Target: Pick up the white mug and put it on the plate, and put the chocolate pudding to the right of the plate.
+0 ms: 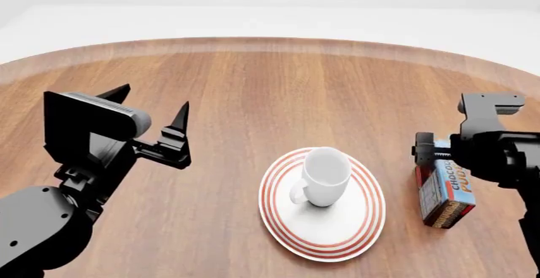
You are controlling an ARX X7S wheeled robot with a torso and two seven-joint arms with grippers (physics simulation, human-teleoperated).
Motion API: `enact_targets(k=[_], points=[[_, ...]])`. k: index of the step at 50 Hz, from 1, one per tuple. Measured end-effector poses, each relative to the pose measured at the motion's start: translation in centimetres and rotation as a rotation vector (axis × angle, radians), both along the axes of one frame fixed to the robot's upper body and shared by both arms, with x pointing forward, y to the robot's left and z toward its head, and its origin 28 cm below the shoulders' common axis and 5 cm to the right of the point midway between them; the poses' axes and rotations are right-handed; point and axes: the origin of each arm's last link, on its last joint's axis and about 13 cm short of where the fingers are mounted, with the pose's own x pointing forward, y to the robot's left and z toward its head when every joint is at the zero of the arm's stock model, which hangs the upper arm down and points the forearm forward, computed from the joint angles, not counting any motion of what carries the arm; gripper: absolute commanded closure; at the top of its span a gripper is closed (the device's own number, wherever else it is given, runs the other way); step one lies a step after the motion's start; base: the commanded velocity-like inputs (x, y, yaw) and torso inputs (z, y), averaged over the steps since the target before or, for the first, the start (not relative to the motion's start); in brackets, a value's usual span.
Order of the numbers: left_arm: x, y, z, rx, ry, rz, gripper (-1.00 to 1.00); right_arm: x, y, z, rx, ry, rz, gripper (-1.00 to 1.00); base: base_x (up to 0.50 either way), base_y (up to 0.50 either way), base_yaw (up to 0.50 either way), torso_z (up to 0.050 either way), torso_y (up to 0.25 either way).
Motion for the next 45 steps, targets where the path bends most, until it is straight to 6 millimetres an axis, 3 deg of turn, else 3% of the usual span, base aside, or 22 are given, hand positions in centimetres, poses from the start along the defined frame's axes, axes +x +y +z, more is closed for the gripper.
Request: enact_targets(k=[26, 45], points=[[-0.1, 0.0, 0.1, 0.000, -0.004, 0.000, -1.00, -2.1, 0.2, 5.9, -0.059, -0.124, 0.044, -1.00, 0.00, 0.00, 0.00, 0.000, 0.000], [-0.2, 0.1, 0.2, -0.002, -0.007, 0.003, -1.00, -6.2, 2.1, 10.1, -0.091, -0.313, 0.147, -1.00, 0.00, 0.00, 0.00, 0.000, 0.000]])
